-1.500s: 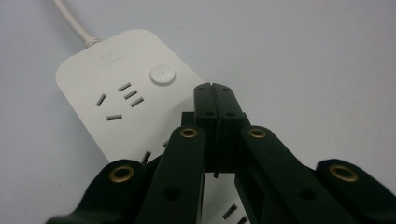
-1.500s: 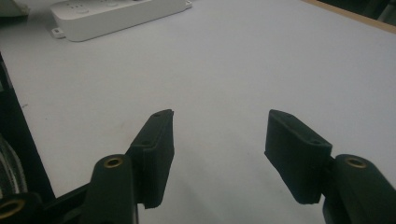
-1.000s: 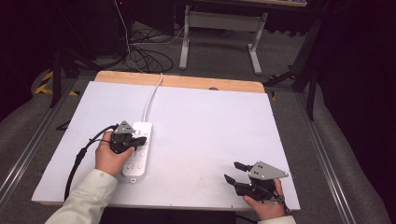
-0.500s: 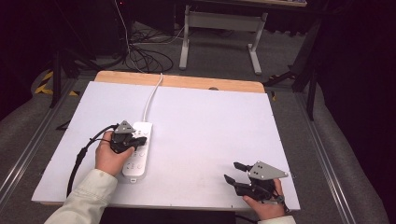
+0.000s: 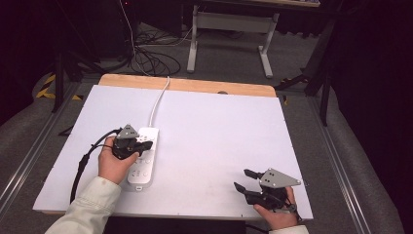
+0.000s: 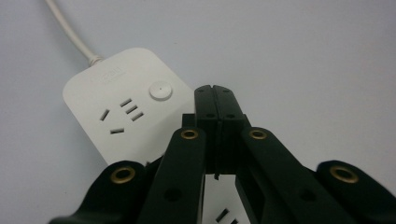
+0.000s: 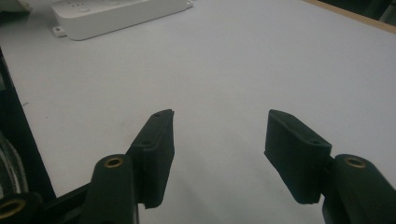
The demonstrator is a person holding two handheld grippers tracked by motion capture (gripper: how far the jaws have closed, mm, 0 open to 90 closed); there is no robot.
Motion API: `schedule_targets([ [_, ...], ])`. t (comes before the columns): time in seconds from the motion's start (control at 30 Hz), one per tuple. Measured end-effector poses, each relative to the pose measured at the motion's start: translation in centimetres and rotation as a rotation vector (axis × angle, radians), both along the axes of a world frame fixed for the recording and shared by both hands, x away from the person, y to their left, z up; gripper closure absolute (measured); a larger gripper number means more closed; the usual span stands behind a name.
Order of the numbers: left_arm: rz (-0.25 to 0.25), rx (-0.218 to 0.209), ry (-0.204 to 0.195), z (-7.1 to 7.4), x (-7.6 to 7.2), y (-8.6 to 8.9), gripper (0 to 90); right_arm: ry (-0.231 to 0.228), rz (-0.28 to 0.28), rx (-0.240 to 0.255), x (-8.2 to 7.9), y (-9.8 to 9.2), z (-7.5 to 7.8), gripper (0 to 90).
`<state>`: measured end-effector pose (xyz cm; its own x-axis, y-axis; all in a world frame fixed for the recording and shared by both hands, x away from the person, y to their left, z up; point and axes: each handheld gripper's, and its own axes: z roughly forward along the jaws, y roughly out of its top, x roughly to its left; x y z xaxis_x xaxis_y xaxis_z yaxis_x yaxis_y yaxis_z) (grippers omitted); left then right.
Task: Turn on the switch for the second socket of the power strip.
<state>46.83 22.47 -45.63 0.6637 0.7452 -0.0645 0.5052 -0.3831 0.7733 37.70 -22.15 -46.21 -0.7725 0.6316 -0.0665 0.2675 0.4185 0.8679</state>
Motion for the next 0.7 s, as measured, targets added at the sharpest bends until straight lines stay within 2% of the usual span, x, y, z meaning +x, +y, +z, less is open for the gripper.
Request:
schedule_targets([
  [0.13,-0.004,-0.020,-0.013,0.6,-0.2,0.0,90.0,0.000,0.001,-0.002,0.0,0.0,0.0,42.9],
  [0.37,-0.030,-0.001,-0.038,1.9,-0.8,-0.3,90.0,0.001,-0.001,-0.001,0.1,0.0,-0.1,42.9],
  [0.47,-0.037,-0.017,-0.022,2.1,-1.0,-0.4,90.0,0.003,-0.002,0.002,0.0,0.0,-0.1,42.9],
  [0.5,-0.037,-0.009,-0.030,2.3,-1.0,-0.2,90.0,0.003,-0.003,0.000,0.0,0.0,0.0,42.9],
  [0.53,-0.040,-0.026,-0.024,2.5,-1.1,-0.2,90.0,0.003,-0.003,0.001,0.0,0.0,0.0,42.9],
  [0.6,-0.036,-0.034,-0.031,2.8,-1.2,-0.1,90.0,0.004,-0.003,0.003,0.0,0.0,-0.1,42.9],
  [0.7,-0.041,-0.019,-0.027,2.6,-1.2,0.1,90.0,0.005,-0.002,0.001,0.1,0.0,-0.1,43.1],
])
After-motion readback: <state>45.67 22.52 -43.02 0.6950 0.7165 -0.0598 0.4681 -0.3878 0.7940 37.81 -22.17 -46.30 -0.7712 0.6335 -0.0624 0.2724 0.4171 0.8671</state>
